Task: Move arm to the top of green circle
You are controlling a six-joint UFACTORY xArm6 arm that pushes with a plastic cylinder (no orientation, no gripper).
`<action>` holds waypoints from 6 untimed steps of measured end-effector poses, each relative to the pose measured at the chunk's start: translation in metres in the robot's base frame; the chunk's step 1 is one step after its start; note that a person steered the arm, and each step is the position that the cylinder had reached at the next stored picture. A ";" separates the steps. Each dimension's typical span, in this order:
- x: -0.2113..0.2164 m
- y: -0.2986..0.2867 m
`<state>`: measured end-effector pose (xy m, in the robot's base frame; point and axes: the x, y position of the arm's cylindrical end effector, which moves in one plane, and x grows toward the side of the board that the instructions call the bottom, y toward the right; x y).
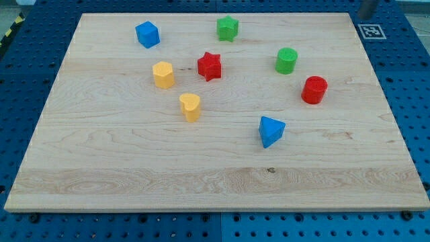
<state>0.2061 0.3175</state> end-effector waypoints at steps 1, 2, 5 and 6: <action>0.008 -0.028; 0.016 -0.054; 0.073 -0.115; 0.073 -0.136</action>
